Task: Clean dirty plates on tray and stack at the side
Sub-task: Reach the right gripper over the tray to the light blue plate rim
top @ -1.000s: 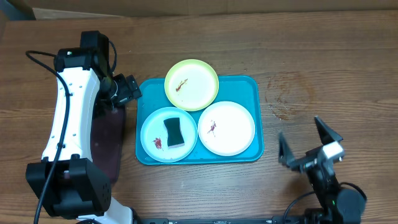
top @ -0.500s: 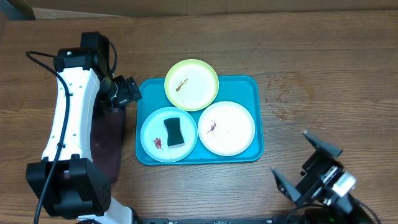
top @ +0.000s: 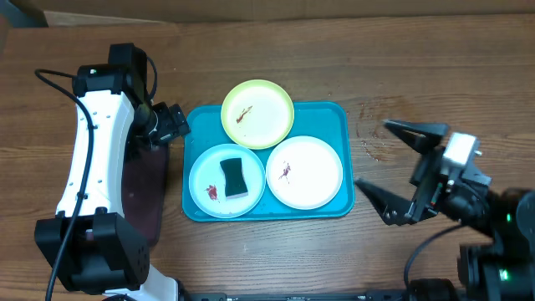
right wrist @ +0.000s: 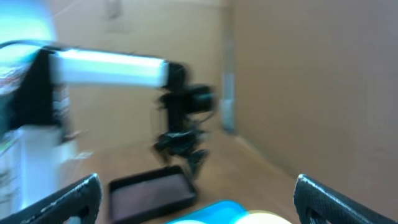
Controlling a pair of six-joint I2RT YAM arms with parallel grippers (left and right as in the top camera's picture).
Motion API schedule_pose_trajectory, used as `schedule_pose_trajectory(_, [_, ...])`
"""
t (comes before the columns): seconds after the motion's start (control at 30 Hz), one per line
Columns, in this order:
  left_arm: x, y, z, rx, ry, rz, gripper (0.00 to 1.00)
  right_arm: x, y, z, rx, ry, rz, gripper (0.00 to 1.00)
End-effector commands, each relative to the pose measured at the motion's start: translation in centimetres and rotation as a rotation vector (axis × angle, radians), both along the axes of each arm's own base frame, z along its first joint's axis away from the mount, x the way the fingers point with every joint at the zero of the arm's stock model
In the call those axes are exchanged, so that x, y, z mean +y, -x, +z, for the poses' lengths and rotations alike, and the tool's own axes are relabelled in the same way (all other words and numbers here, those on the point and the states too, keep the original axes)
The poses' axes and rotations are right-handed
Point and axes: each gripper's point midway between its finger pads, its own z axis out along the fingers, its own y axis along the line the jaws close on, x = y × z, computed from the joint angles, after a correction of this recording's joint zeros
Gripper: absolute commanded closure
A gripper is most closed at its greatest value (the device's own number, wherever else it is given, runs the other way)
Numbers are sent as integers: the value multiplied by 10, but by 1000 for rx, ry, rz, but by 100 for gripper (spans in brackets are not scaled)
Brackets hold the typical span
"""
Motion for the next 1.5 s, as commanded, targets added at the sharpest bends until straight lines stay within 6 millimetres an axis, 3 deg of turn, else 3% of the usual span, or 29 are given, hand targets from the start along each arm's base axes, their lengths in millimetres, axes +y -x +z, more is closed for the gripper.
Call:
schedule_pose_trajectory(0.0, [0, -1, 5, -14, -3, 10, 0, 15, 22, -4, 70, 33, 262, 0])
schedule_pose_trajectory(0.27, [0, -1, 5, -12, -3, 10, 0, 8, -56, 5, 468, -185, 137, 0])
schedule_pose_trajectory(0.4, [0, -1, 5, -12, -3, 10, 0, -9, -118, -19, 666, -240, -131, 0])
schedule_pose_trajectory(0.5, [0, -1, 5, -12, -3, 10, 0, -27, -142, -43, 753, -192, -383, 0])
schedule_pose_trajectory(0.63, [0, -2, 5, -16, -2, 11, 0, -36, -143, -56, 757, -36, -611, 0])
schedule_pose_trajectory(0.73, [0, -2, 5, -19, -3, 11, 0, -26, -132, -70, 829, 146, -673, 0])
schedule_pose_trajectory(0.8, [0, -2, 5, -19, -3, 10, 0, -12, -125, -77, 883, 219, -628, 0])
schedule_pose_trajectory(0.97, [0, -1, 5, -12, -2, 10, 0, 50, -111, -80, 932, 255, -346, 0])
schedule_pose_trajectory(1.1, [0, 2, 4, 0, -1, 10, 0, 74, -117, -96, 955, 284, -290, 4])
schedule_pose_trajectory(1.13, [0, 2, 4, 0, -1, 10, 0, 78, -120, -105, 968, 303, -296, 4])
schedule_pose_trajectory(1.17, [0, 2, 4, 0, -1, 10, 0, 81, -123, -114, 981, 323, -312, 20])
schedule_pose_trajectory(1.2, [0, 2, 4, 0, -1, 10, 0, 82, -129, -128, 999, 352, -353, 45])
schedule_pose_trajectory(1.23, [0, 2, 4, 0, -1, 10, 0, 80, -136, -142, 1033, 366, -431, 61])
schedule_pose_trajectory(1.3, [0, 2, 4, 0, -1, 10, 0, 76, -149, -169, 1109, 372, -584, 60])
schedule_pose_trajectory(1.33, [0, 2, 4, 0, -1, 10, 0, 80, -152, -181, 1119, 393, -614, 52])
schedule_pose_trajectory(1.47, [0, 2, 4, -1, -1, 10, 0, 110, -159, -225, 1133, 477, -593, 48])
